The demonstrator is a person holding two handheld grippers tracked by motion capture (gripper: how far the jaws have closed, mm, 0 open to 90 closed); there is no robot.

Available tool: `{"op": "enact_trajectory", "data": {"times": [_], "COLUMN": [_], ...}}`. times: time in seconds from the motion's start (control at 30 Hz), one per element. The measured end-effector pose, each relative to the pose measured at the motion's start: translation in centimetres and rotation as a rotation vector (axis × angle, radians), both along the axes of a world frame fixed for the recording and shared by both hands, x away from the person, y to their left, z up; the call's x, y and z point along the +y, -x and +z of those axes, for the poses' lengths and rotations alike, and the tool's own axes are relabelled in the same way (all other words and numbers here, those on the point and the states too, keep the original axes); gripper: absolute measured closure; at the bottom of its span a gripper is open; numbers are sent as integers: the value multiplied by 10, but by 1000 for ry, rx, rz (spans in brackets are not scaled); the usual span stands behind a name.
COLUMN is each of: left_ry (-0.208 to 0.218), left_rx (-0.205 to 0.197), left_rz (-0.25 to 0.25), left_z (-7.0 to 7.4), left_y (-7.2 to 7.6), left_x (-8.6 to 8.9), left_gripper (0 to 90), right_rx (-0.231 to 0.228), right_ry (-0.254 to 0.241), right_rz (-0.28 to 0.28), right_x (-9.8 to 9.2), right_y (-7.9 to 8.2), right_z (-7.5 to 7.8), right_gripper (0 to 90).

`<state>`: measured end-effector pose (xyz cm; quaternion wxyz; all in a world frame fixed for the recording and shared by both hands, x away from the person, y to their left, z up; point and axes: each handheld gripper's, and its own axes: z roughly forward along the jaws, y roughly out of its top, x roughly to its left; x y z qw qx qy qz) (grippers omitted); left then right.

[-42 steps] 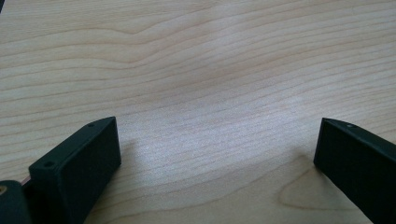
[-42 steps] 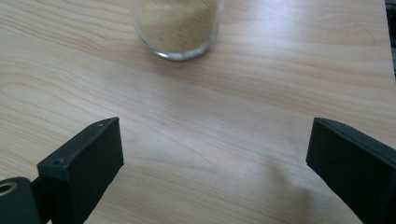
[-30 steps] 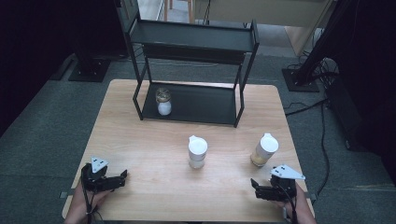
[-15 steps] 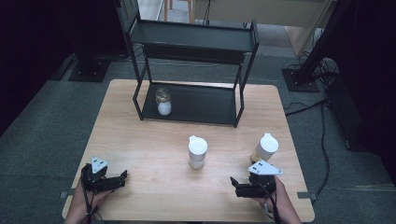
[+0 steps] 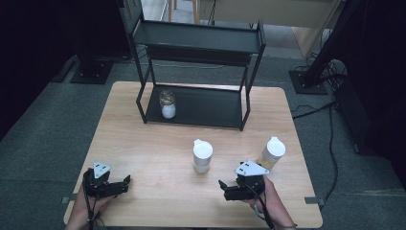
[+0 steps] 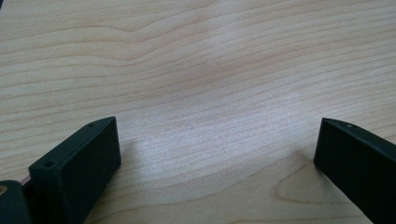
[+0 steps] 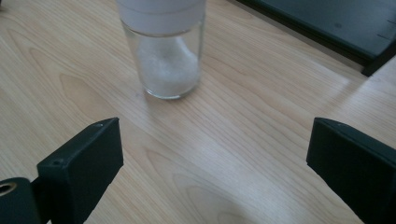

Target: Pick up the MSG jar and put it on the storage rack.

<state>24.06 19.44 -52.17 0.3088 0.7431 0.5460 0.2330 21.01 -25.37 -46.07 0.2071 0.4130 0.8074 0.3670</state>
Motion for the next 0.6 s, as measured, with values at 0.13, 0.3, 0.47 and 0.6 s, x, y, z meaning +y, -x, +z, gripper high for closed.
{"op": "enact_trajectory", "data": {"times": [0.13,0.3,0.47,0.6], "left_ry": [2,0,0,1], "left_rx": [-1,0,0,-1], "left_rz": [-4,-5,-6,-7], "left_z": [0,0,0,0], "left_y": [1,1,1,1], "left_x": [1,1,1,1], "left_gripper": [6,6,6,6], "right_rx": [-1,-1,-3,-3], "right_ry": [6,3,2,5], "right_rz": [18,29,41,51], "right_x": [9,19,26,32], "right_y": [-2,-6,-10,-13], "right_z": [1,2,2,4], "right_gripper": [36,37,39,41]}}
